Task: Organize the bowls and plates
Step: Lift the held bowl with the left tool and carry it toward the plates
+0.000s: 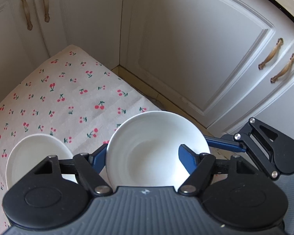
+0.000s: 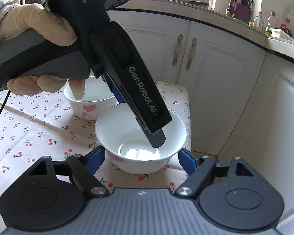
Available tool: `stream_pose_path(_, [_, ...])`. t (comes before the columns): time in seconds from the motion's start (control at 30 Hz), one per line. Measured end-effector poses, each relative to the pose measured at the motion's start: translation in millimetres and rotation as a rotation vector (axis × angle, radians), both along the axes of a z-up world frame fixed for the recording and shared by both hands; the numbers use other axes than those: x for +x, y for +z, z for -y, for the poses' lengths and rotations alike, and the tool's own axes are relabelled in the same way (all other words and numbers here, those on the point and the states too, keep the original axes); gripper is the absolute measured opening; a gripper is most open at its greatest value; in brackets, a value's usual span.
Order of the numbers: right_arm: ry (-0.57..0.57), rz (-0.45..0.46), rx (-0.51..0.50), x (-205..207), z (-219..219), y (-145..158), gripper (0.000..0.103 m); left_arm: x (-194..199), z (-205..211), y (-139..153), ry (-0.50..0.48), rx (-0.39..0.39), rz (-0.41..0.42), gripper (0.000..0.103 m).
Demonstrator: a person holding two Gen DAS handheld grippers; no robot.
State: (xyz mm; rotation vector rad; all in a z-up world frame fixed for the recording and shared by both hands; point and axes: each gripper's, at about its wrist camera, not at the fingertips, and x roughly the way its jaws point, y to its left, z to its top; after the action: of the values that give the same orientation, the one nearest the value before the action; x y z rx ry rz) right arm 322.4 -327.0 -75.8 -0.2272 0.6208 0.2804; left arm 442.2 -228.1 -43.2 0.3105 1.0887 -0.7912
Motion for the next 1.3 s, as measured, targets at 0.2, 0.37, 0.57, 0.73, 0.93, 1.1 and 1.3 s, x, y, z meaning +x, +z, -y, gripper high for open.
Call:
stream_pose_path(0.2, [0.021, 0.003, 0.002, -17.3, -5.4, 8.7, 0.085, -18.1, -11.8, 11.3, 0.002, -0.014, -0.013, 0.075])
stream_pose_path(0.37, [0.037, 0.014, -0.002, -37.7, -11.5, 20.4, 0.085, -39.5, -21.7, 26.3, 0.000, -0.021, -0.002, 0.075])
stream_pose_path(0.57, [0.054, 0.021, 0.026, -61.1, -18.1, 38.2, 0.085, -63.9, -37.5, 44.1, 0.008, -0.042, 0.014, 0.075])
stream_pose_path(0.73, [0.068, 0.032, 0.031, -80.1, -31.6, 50.5, 0.085, -84.9, -52.8, 55.9, 0.021, -0.054, 0.031, 0.075])
stream_pose_path(0.93, [0.094, 0.048, 0.010, -102.7, -50.0, 61.7, 0.085, -106.3, -74.0, 65.9, 0.038, -0.068, 0.044, 0.075])
stream_pose_path(1.1, [0.106, 0.052, 0.010, -118.6, -64.8, 68.0, 0.085, -124.8, -92.6, 73.9, 0.051, -0.078, 0.054, 0.075])
stream_pose_path(1.3, [0.121, 0.049, 0.016, -138.2, -82.8, 72.1, 0.085, -146.1, -114.8, 77.9, 0.060, -0.087, 0.065, 0.075])
